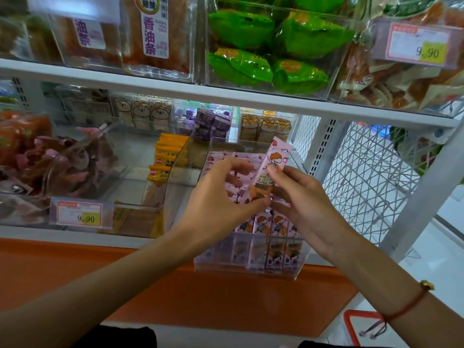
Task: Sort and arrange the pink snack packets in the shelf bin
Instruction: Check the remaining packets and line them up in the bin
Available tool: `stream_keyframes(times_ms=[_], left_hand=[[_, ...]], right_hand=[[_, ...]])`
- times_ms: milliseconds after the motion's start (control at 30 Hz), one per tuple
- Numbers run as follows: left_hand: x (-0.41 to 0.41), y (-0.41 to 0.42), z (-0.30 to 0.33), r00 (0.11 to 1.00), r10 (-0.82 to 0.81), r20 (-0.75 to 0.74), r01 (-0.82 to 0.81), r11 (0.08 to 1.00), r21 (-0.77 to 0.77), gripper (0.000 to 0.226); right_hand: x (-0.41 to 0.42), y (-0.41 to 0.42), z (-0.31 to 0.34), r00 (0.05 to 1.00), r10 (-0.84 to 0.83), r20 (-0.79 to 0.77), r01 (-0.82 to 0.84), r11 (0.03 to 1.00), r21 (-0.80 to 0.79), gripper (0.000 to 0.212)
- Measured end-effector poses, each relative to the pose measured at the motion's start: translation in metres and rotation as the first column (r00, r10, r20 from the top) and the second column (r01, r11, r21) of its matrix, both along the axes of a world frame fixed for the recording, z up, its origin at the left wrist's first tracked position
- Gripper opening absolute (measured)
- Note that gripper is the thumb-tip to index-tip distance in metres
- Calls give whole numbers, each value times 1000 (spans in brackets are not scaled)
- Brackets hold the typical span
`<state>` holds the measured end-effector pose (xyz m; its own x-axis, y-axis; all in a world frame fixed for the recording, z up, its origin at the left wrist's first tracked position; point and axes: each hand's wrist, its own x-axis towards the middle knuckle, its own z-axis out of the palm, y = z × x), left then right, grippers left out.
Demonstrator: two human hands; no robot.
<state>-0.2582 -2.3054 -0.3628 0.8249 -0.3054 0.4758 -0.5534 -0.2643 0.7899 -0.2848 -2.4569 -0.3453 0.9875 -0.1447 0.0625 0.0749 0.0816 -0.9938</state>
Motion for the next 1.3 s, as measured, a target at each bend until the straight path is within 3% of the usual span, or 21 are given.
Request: stream_keyframes(times_ms=[100, 200, 267, 467, 600, 667, 767, 867, 967, 1100, 1300], left_hand=[[0, -2, 0, 999, -12, 39, 12, 1000, 1, 44], [3, 1, 1, 996, -28, 85, 23, 998, 54, 35], [5, 2, 0, 994, -61, 88, 52, 994, 92, 34], [4, 1, -2, 972, 22, 233, -60, 986, 157, 49], [3, 0, 2, 963, 22, 269, -59, 989, 132, 42], [5, 1, 6, 981, -55, 187, 33, 993, 115, 40], [5, 3, 13, 969, -227, -97, 225, 974, -33, 32], [5, 3, 16, 831, -327, -450, 273, 945, -182, 24], [7, 1, 16, 718, -292, -632, 266, 954, -138, 42], [9, 1, 14, 643, -343, -685, 280, 937, -207, 43], [14, 7, 13, 673, -323, -666, 241, 946, -216, 28]], right_hand=[[1, -3, -1, 1000, 20, 24, -20, 1000, -17, 37], [0, -9, 3, 994, 91, 54, -91, 996, 5, 14], [-1, -11, 3, 991, 111, 74, -113, 993, 18, 10], [-2, -7, -1, 983, -59, 172, 81, 989, -122, 33], [-4, -4, 2, 968, -88, 235, 130, 977, -168, 48], [-5, -6, 3, 972, -83, 218, 127, 972, -197, 57], [-5, -12, 7, 983, -53, 176, 82, 984, -159, 50], [-4, -16, 9, 993, -76, 93, 87, 988, -124, 31], [-4, -17, 8, 998, -37, -47, 36, 999, -35, 30], [-4, -16, 7, 997, -20, -78, 21, 1000, 18, 35], [-6, -17, 9, 992, -121, 33, 122, 992, -39, 36]])
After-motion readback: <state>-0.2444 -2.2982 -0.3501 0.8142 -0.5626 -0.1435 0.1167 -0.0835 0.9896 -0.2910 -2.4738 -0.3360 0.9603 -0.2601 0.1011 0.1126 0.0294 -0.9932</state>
